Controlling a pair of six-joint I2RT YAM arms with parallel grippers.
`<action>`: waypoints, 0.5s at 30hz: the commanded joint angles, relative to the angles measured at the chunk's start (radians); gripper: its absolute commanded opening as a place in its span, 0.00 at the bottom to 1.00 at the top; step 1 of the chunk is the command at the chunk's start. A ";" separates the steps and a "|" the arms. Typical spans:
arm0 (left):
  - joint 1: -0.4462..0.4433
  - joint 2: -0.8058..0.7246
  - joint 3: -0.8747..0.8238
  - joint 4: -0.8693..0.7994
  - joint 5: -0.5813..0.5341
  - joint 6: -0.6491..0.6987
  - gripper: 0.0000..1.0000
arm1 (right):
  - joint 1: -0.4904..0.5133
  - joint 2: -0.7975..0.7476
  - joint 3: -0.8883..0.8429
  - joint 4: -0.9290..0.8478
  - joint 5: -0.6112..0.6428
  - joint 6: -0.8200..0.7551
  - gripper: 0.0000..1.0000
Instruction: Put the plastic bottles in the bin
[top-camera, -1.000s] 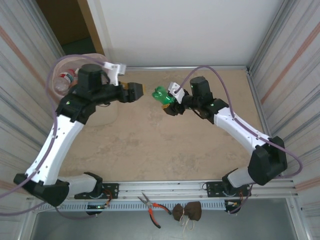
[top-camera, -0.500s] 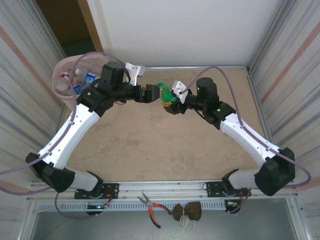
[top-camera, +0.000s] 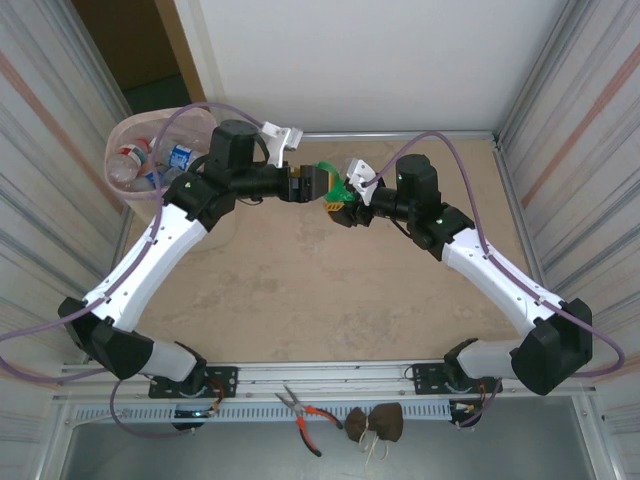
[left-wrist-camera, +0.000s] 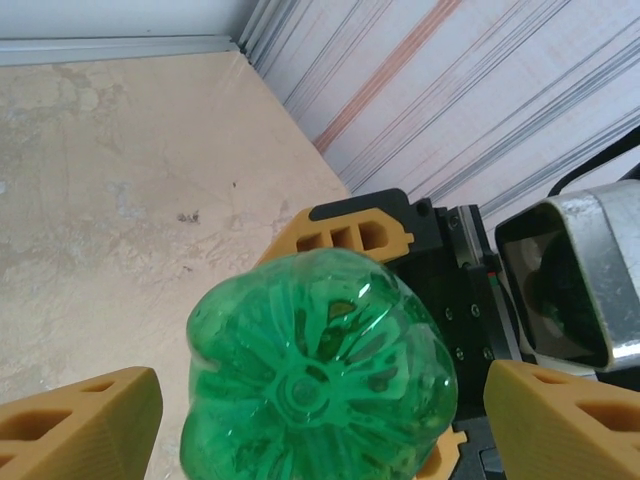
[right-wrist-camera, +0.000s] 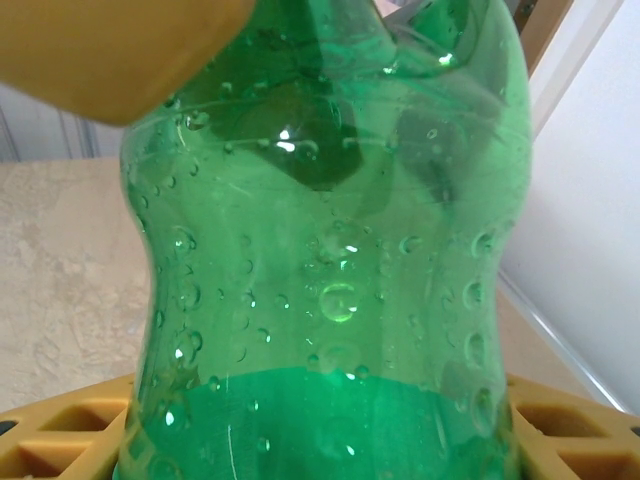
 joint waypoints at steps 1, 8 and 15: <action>-0.014 0.015 0.023 0.030 0.026 -0.019 0.83 | 0.010 -0.032 0.000 0.014 -0.036 0.016 0.55; -0.024 0.026 0.039 0.029 0.022 -0.015 0.76 | 0.011 -0.039 -0.003 0.015 -0.042 0.015 0.56; -0.027 0.023 0.040 0.013 0.001 -0.009 0.65 | 0.011 -0.046 -0.007 0.014 -0.044 0.017 0.56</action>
